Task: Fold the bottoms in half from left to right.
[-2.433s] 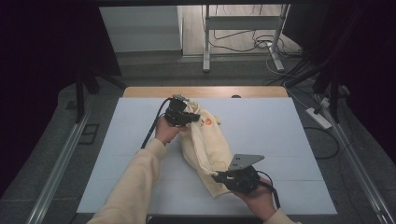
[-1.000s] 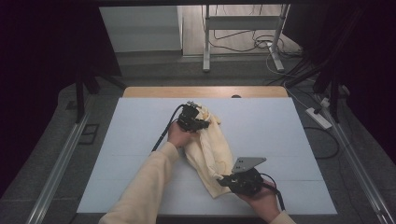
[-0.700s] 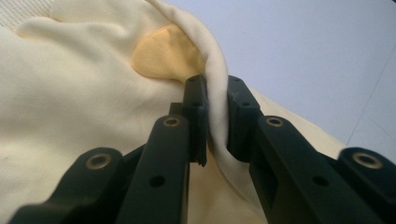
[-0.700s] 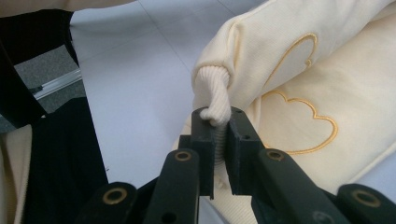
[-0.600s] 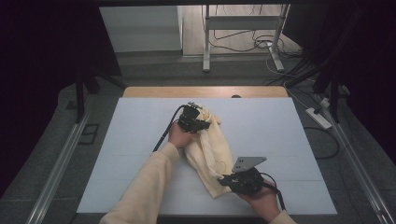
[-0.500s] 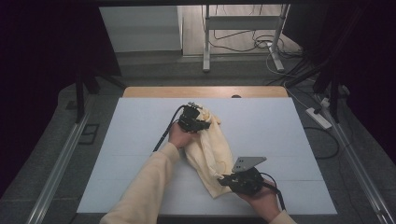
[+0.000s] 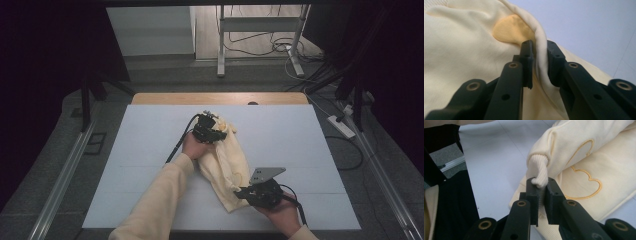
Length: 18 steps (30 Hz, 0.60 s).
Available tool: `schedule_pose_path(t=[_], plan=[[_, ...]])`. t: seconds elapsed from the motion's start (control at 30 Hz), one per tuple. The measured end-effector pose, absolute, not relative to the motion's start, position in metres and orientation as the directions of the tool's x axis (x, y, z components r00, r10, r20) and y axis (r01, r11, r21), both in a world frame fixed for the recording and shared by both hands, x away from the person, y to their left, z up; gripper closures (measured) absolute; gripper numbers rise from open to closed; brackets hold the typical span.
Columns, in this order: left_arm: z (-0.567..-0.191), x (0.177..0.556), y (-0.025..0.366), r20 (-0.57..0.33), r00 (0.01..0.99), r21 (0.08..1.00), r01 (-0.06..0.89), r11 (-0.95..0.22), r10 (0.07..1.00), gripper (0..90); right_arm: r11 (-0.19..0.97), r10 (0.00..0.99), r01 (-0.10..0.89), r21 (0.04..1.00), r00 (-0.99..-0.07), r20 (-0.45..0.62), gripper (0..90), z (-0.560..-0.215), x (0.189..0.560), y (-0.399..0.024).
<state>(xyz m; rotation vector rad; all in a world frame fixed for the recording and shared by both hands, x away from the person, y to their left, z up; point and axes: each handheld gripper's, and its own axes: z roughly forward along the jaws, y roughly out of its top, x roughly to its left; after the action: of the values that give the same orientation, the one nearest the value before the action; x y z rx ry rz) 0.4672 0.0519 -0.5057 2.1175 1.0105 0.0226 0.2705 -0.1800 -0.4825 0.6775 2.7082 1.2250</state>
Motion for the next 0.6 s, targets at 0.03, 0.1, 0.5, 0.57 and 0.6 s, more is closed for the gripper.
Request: schedule_pose_path(t=[0.03, 0.1, 0.5, 0.57, 0.6], plan=[[-0.505, 0.467, 0.052, -0.296, 0.685, 0.654, 0.653, -0.381, 0.666, 75.1, 0.579, 0.432, 0.357, 0.733, -0.897, 0.095, 82.1, -0.483, 0.271, -0.180], [-0.503, 0.466, 0.052, -0.299, 0.690, 0.663, 0.647, -0.377, 0.659, 70.3, 0.578, 0.435, 0.357, 0.734, -0.896, 0.093, 81.8, -0.482, 0.271, -0.180], [-0.480, 0.449, 0.071, -0.238, 0.704, 0.719, 0.591, -0.366, 0.669, 43.2, 0.523, 0.509, 0.373, 0.767, -0.858, 0.070, 42.3, -0.475, 0.278, -0.193], [-0.479, 0.444, 0.076, -0.244, 0.701, 0.722, 0.593, -0.357, 0.670, 42.1, 0.501, 0.519, 0.376, 0.779, -0.851, 0.077, 39.5, -0.472, 0.279, -0.196], [-0.479, 0.442, 0.078, -0.244, 0.700, 0.723, 0.592, -0.355, 0.671, 41.9, 0.488, 0.521, 0.379, 0.786, -0.849, 0.085, 39.3, -0.471, 0.280, -0.197]])
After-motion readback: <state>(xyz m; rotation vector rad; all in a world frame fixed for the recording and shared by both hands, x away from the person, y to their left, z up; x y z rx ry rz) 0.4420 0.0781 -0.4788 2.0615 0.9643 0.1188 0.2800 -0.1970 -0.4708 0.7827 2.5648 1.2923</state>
